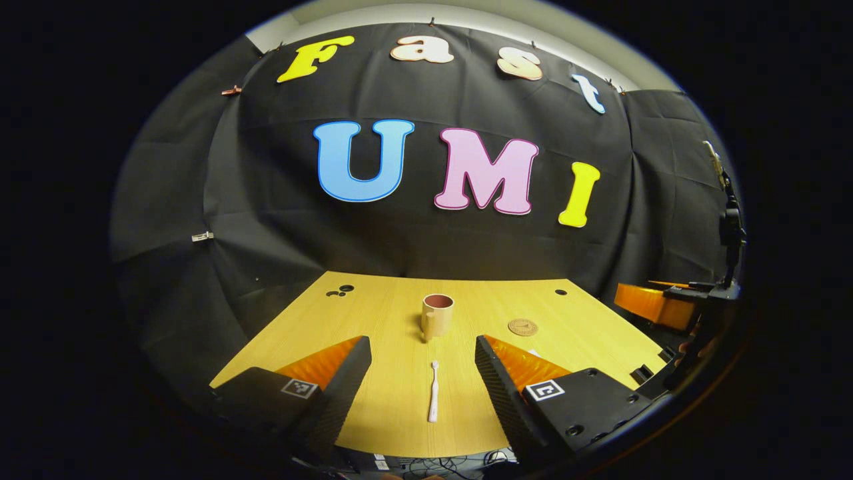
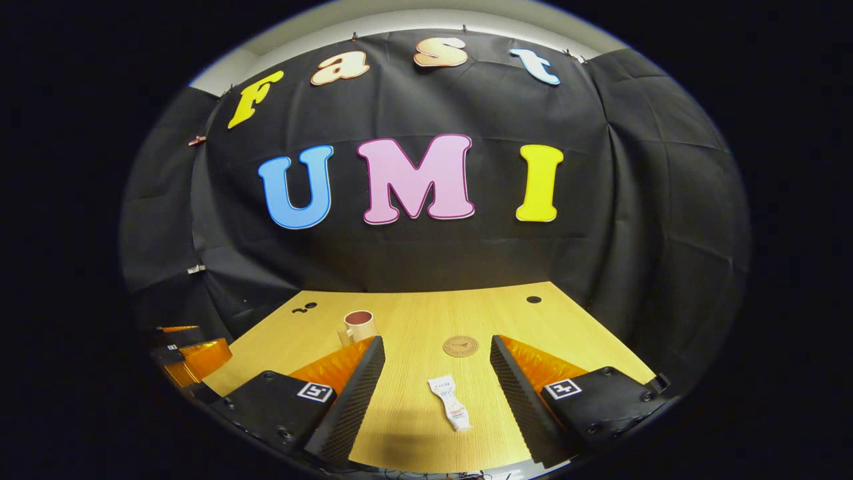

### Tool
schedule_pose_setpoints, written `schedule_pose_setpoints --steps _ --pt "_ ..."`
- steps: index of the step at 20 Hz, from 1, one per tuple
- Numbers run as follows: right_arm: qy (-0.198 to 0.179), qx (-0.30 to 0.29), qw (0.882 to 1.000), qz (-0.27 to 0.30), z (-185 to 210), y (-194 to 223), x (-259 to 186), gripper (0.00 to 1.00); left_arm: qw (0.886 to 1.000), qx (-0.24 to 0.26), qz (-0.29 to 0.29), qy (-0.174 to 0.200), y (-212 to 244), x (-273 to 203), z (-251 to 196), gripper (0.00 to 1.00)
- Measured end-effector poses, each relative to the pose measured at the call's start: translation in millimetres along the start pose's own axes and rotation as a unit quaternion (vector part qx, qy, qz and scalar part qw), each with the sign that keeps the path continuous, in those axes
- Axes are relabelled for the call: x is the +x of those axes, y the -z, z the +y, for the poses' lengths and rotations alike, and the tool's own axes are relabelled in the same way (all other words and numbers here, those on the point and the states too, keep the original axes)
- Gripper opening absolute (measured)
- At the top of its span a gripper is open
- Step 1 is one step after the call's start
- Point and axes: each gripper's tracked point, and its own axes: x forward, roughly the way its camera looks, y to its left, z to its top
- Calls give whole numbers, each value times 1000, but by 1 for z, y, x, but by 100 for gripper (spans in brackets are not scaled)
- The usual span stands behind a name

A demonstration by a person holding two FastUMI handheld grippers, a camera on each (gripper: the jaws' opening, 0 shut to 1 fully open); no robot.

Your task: Put the toothbrush and toothpaste on the desktop into the cup, then pick up the cup and place it on the coaster on the desktop.

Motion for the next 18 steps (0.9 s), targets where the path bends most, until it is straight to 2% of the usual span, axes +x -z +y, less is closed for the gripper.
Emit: schedule_pose_setpoints --steps 5,8,11,18 --pt "-7 -9 1000 20 -3 8 12 98 1000 -4 15 -2 1 16 -10 97" --pt "-47 -2 998 44 6 18 29 98 1000 4 21 -22 2 28 -8 98" --pt "-54 -9 996 77 0 39 53 98 998 12 31 -44 6 39 -4 98" --pt "-69 -28 981 178 -12 109 106 99 993 -23 70 -95 28 57 7 97"
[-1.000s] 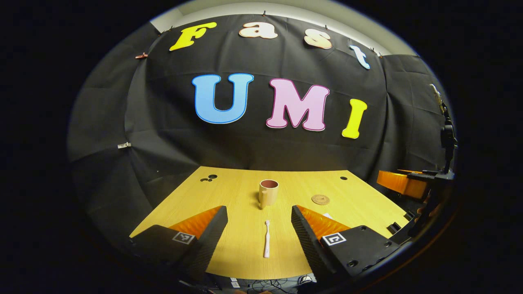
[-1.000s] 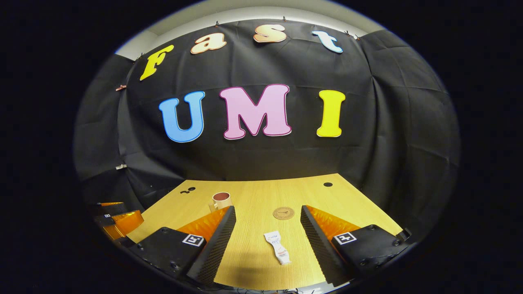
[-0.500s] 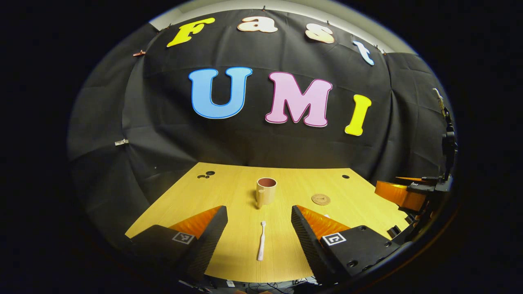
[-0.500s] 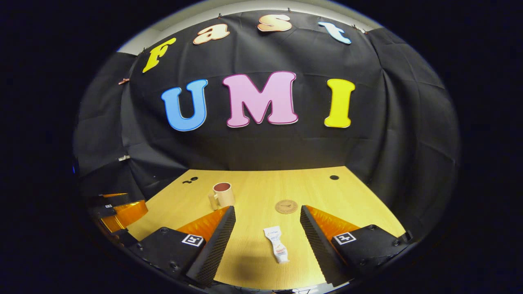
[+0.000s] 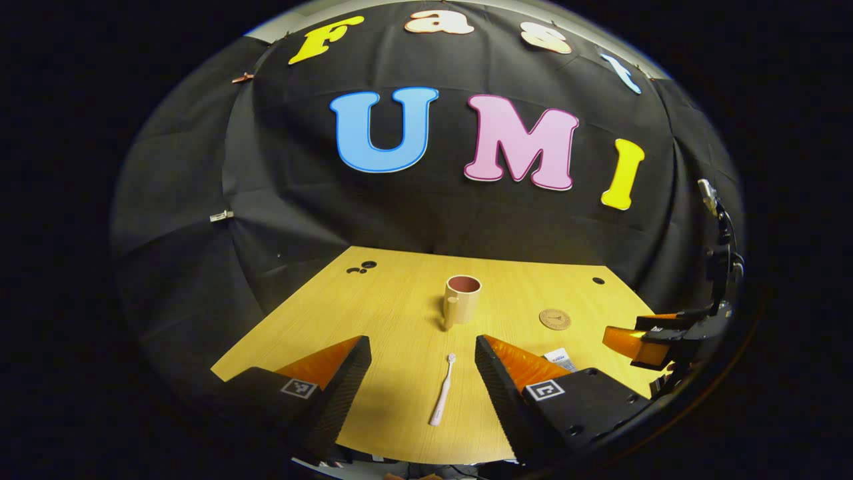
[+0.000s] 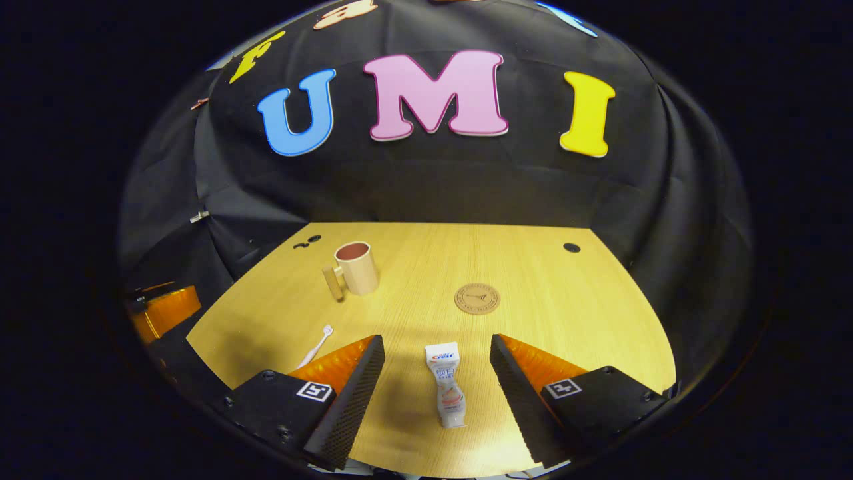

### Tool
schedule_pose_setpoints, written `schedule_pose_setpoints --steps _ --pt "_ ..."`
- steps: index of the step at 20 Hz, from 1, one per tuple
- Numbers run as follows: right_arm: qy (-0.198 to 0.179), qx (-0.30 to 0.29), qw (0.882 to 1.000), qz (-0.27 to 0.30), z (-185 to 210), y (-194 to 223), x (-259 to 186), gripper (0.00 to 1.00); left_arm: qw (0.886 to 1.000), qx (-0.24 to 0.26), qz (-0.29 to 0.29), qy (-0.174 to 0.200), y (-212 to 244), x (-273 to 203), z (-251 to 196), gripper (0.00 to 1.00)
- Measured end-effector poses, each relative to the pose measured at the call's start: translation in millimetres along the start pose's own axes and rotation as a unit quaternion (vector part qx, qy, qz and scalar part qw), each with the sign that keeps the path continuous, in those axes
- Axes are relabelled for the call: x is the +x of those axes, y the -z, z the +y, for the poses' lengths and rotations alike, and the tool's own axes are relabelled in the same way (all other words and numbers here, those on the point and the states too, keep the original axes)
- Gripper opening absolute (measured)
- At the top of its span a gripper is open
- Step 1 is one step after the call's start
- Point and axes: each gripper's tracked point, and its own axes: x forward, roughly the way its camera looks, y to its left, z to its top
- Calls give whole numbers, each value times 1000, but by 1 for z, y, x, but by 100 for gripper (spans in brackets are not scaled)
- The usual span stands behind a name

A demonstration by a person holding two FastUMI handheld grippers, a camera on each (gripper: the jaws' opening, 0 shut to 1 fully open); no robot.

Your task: Put the toothbrush and toothpaste on the desktop into the cup, then pick up the cup and place it on the coaster on the desktop.

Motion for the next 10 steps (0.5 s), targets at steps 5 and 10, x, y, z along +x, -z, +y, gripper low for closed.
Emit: schedule_pose_setpoints --steps 5,10 --pt "8 17 997 72 -14 45 38 99 999 -13 34 -41 23 8 10 98" --pt "0 2 992 126 -14 80 69 99 995 -22 69 -62 48 13 16 98"
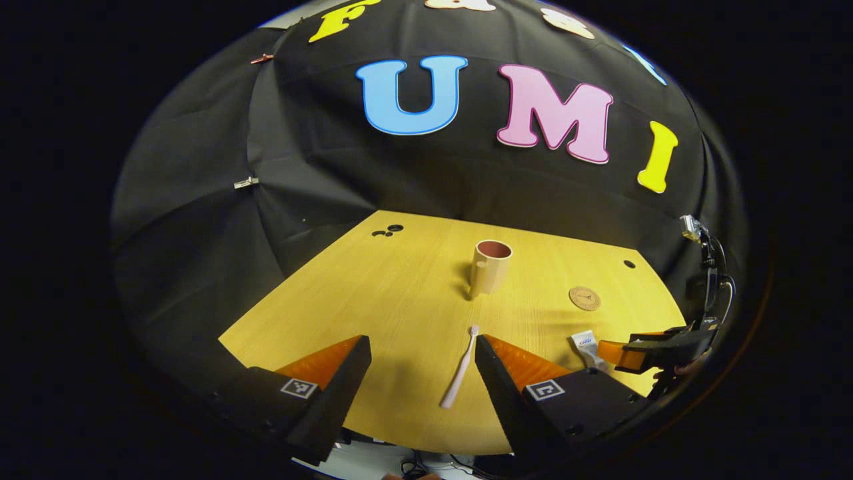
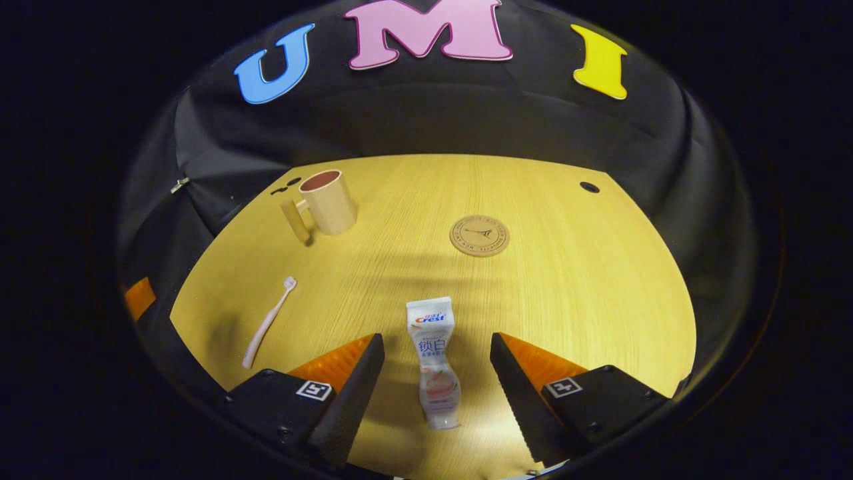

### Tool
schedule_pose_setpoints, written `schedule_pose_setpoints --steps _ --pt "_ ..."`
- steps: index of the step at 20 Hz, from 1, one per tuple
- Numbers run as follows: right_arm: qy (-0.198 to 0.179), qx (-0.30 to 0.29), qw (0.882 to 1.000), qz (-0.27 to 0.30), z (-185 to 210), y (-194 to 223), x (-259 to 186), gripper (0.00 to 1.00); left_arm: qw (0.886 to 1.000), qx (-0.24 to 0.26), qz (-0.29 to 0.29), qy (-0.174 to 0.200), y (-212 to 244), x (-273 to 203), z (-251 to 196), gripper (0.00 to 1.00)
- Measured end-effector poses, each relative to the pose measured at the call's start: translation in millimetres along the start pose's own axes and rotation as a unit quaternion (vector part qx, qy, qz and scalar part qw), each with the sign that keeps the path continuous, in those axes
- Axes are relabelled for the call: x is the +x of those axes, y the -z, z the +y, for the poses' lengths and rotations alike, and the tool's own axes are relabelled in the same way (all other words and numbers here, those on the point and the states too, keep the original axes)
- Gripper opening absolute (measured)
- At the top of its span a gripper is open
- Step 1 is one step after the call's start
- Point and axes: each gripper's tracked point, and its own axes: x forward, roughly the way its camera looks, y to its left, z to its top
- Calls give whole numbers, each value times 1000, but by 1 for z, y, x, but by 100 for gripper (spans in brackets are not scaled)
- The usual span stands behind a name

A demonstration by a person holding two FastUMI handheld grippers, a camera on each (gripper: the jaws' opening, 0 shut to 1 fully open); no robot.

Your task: Put the toothbrush and toothpaste on the desktop into the cup, then pick up the cup and place it on the coaster on the desktop.

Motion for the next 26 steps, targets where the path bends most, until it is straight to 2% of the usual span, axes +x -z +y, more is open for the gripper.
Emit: schedule_pose_setpoints --steps 4,5,6,9,13,14,15,16,17,19,20,21,22,25,26 --pt "7 -8 999 45 -4 22 26 99 999 -25 25 -7 11 5 -3 98" --pt "9 -12 998 56 -4 27 30 85 999 -25 26 -7 10 5 -4 98" --pt "13 -18 998 65 -7 32 32 99 999 -23 27 -6 12 6 -5 98" --pt "17 -36 996 80 -8 39 37 99 1000 -12 29 0 13 6 -7 98" --pt "17 -27 995 95 -8 46 39 91 999 -21 37 10 12 6 -8 98" --pt "17 -22 995 94 -9 44 40 81 999 -26 35 13 8 6 -9 98" --pt "21 -20 995 100 -12 46 40 90 999 -28 32 14 6 6 -8 98" --pt "23 -17 995 100 -13 45 40 71 999 -26 30 14 4 6 -8 98" --pt "24 -19 994 105 -14 46 40 69 999 -23 28 15 3 7 -8 98" --pt "26 -19 993 113 -15 48 40 57 999 -16 27 16 3 7 -7 98" --pt "23 -25 993 117 -16 48 40 40 999 -15 26 17 2 7 -6 98" --pt "21 -29 992 121 -16 48 41 29 999 -18 25 18 2 6 -6 97" --pt "21 -30 991 128 -15 48 41 41 999 -21 26 19 3 6 -5 98" --pt "14 -30 989 145 -14 48 42 41 999 -25 32 18 10 6 -2 98" --pt "12 -32 989 143 -14 48 42 25 999 -24 33 17 11 8 0 98"
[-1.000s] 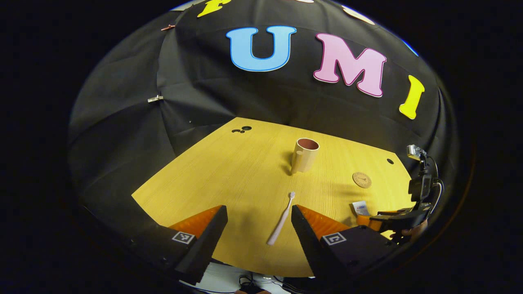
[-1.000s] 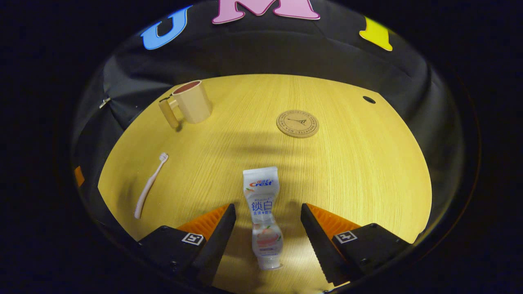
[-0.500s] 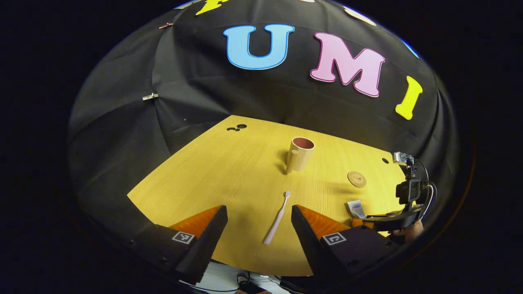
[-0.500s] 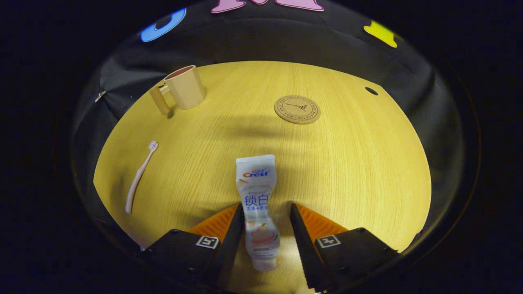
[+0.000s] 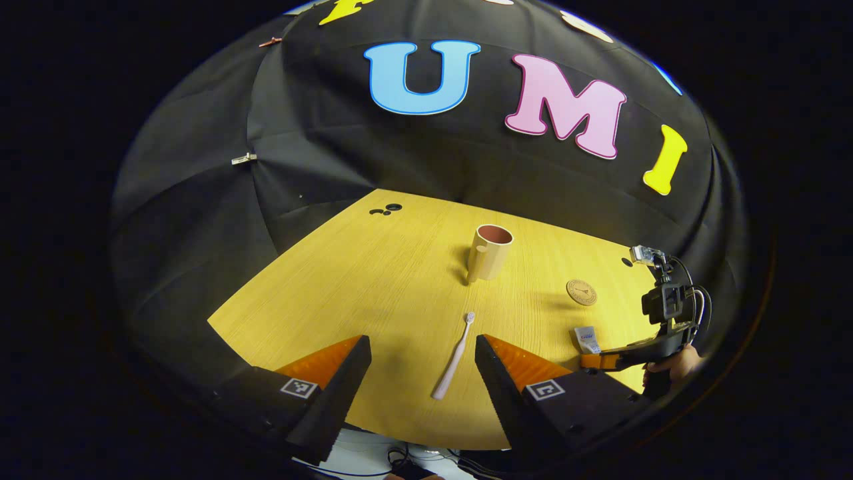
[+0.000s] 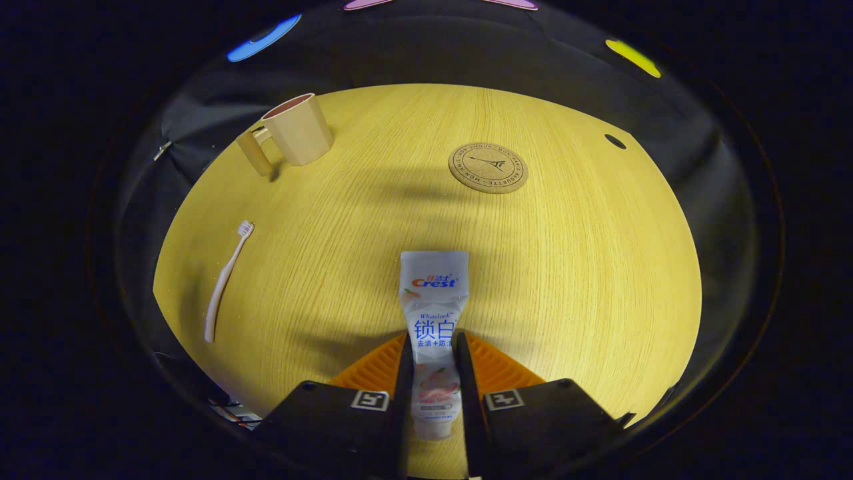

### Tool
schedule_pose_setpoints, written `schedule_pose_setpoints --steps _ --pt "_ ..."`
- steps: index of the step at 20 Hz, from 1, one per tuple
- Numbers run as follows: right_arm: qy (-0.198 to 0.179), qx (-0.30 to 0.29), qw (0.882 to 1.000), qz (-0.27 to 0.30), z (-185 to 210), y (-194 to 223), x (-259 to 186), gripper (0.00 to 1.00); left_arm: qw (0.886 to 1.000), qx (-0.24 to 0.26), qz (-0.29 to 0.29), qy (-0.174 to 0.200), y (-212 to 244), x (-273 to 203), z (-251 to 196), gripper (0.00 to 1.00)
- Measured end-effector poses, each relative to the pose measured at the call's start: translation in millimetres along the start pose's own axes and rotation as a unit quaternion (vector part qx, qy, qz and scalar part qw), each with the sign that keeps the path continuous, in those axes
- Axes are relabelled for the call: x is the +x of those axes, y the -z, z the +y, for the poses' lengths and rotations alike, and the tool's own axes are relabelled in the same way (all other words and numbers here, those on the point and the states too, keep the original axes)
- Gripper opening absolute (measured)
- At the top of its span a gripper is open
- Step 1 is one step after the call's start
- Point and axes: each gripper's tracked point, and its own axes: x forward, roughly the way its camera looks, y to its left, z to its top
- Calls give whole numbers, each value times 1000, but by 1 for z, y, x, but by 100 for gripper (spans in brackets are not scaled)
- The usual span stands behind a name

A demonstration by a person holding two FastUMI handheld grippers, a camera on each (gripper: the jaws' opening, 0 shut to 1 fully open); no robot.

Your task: Put the toothbrush and toothpaste on the desktop into the cup, then pick up the cup and place it on the coaster on the desktop.

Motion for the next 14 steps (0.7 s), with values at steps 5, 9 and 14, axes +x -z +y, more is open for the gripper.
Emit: schedule_pose_setpoints --steps 5,9,14 --pt "-18 1 1000 2 3 2 -3 17 1000 27 -2 7 3 12 0 98" --pt "-30 16 999 -24 -2 -6 -27 29 996 65 11 59 12 31 -19 98" --pt "-34 12 998 -53 -12 -3 -69 29 990 81 64 96 34 70 -32 97"
